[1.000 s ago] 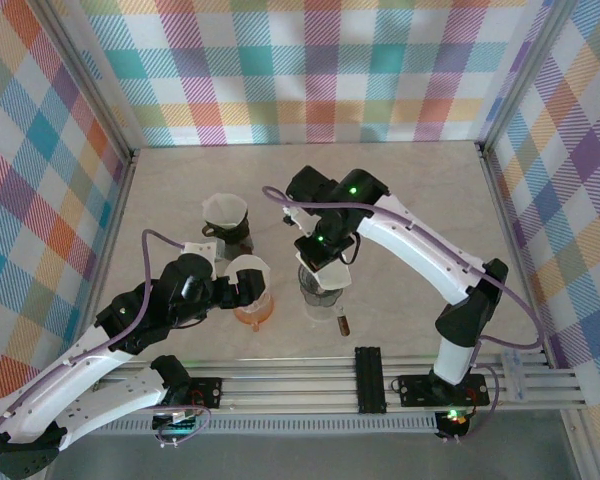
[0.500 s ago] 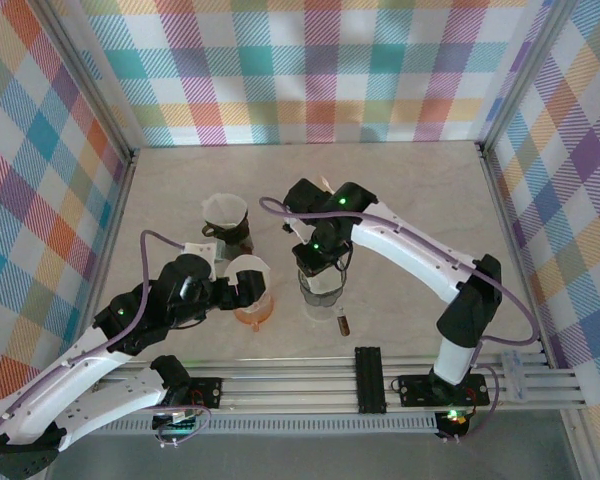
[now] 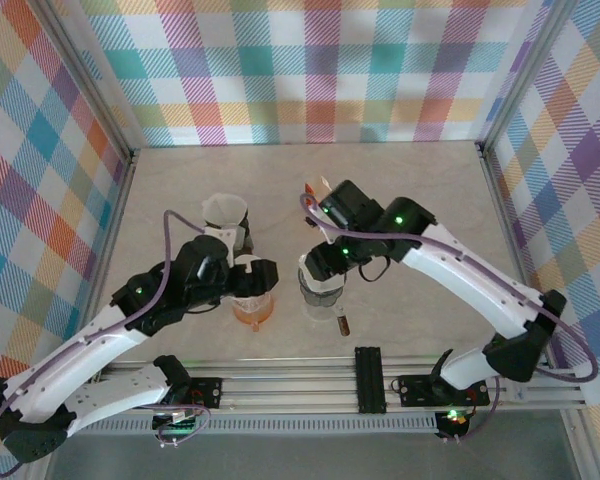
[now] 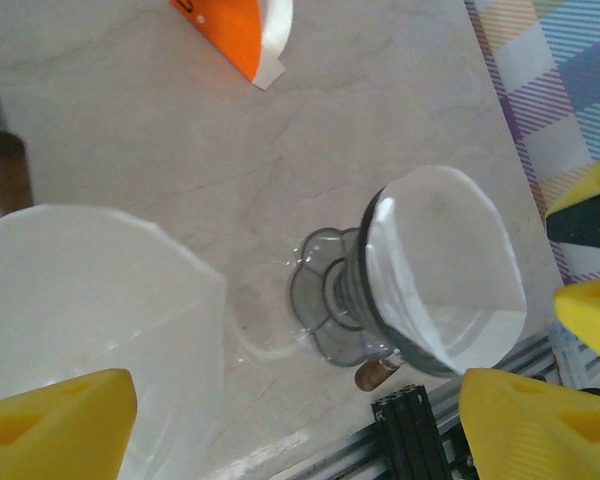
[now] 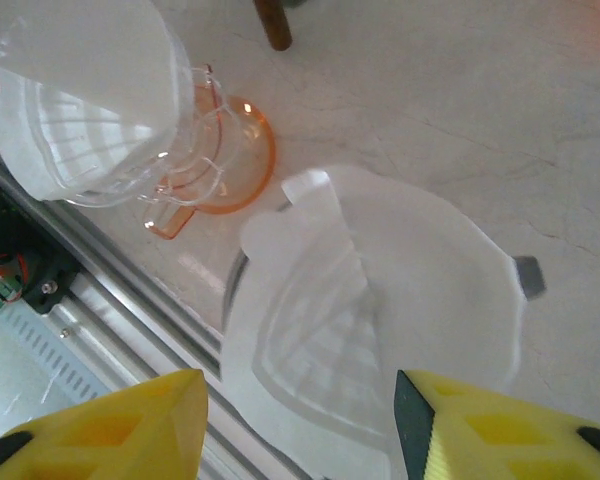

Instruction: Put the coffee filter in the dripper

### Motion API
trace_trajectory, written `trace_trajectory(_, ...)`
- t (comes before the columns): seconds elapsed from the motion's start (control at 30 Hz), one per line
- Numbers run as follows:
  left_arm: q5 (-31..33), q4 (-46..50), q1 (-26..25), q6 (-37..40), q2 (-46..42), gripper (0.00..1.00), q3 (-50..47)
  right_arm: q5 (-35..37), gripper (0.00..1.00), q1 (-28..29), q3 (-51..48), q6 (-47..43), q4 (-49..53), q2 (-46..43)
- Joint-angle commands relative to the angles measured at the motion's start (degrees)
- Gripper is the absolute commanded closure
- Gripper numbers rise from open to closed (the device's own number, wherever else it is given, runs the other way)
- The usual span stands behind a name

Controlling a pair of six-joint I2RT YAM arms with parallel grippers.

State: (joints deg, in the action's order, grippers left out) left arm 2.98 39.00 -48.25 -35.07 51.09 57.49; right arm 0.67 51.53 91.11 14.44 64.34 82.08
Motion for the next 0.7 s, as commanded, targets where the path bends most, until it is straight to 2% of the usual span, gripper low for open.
trace_trajectory(0.0,-0.5,-2.0,-2.0,3.1,4.1,0.19,3.9,4.0,0.46,-1.1,-4.2,2.4,-3.5,-4.7)
trace_trajectory(0.2,2.1,-0.1,-5.2,6.8,14.2,0.35,9.9,6.5,0.48,-3.7,-11.3,3.5,-6.5,-10.2)
trace_trajectory(0.37,5.8,1.7,-6.4,8.0,19.9,0.5,12.8,5.8,0.5,-5.0,-14.9,3.8,-8.9,-12.2)
trace_trajectory(0.67,7.1,1.5,-6.4,8.5,23.3,0.61,12.7,4.6,0.51,-5.9,-18.0,3.5,-11.4,-12.9)
